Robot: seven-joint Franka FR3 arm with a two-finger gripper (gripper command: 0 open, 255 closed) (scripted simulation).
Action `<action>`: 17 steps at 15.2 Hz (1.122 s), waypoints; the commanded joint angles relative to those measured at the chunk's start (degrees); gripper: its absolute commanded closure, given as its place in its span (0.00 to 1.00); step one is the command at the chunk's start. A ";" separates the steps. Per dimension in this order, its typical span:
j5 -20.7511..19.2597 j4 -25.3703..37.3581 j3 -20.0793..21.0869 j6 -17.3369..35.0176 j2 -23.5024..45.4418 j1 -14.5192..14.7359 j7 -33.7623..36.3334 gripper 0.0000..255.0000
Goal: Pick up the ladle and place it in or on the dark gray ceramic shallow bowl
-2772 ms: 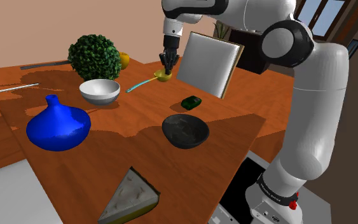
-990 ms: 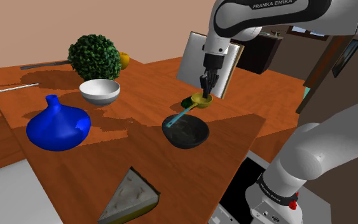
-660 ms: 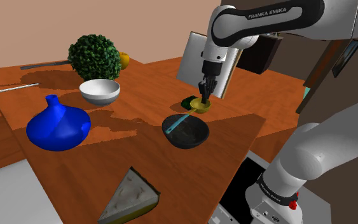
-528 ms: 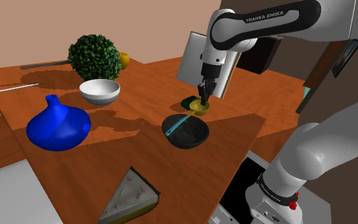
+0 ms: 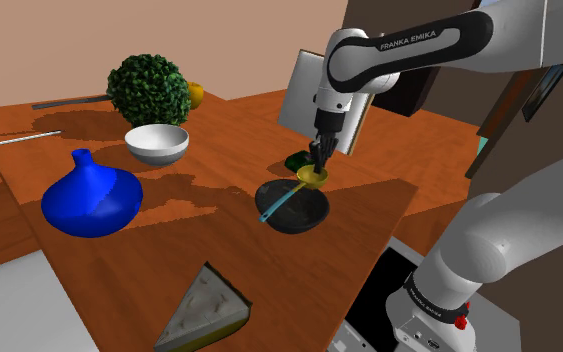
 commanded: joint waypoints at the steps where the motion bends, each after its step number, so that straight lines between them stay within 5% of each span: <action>1: 0.03 -0.10 0.04 0.05 0.05 0.04 0.01 1.00; 4: 0.03 -0.10 0.03 0.05 0.05 0.04 0.02 1.00; 5: 0.03 -0.12 0.04 0.09 0.07 0.05 0.02 0.00; 10: 0.03 -0.10 0.03 0.05 0.05 0.04 0.02 0.00; 14: -0.67 6.77 -0.65 -7.34 -0.42 -0.36 0.22 0.00; 17: -0.67 6.77 -0.65 -7.34 -0.42 -0.36 0.22 0.00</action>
